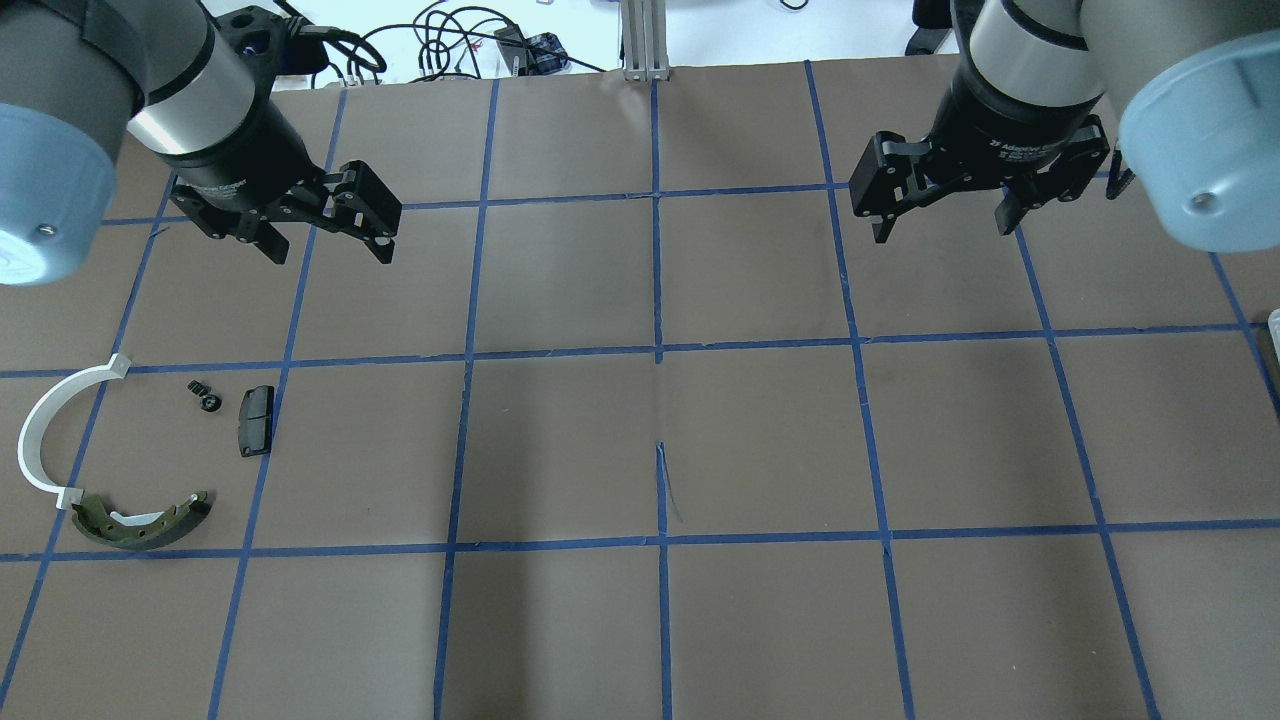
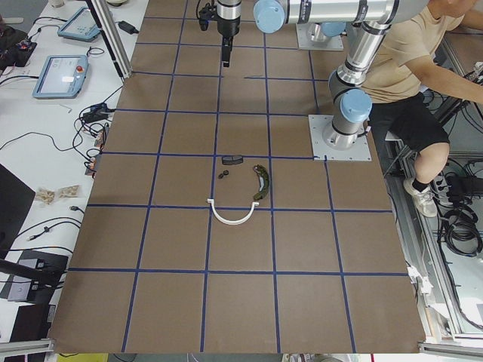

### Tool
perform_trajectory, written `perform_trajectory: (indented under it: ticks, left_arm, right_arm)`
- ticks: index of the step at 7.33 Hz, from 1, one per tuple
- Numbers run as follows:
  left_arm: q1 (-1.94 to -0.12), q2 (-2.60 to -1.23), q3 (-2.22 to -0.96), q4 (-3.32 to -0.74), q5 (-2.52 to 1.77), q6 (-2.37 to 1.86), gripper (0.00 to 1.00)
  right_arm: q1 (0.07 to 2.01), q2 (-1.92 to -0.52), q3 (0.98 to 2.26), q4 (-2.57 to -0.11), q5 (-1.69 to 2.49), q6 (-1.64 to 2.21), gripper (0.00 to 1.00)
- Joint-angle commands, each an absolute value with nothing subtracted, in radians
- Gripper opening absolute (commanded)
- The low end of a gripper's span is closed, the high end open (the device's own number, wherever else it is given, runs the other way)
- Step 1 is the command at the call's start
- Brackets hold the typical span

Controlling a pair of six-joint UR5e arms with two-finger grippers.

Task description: Place bearing gear from tray to pile

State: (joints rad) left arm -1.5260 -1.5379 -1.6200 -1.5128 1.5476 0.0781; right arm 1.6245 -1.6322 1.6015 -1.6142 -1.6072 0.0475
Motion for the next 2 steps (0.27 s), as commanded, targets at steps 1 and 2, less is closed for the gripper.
perform_trajectory:
  ticks: [1, 2]
  left_arm:
    - [-1.528, -1.561, -1.530, -1.650, 1.542, -0.054, 1.00]
    - [-1.532, -1.563, -1.517, -1.658, 1.551, -0.057, 1.00]
  right_arm:
    - [1.624, -1.632, 1.601, -1.614, -1.609, 0.048, 1.00]
    - [1.624, -1.632, 1.601, -1.614, -1.608, 0.049, 1.00]
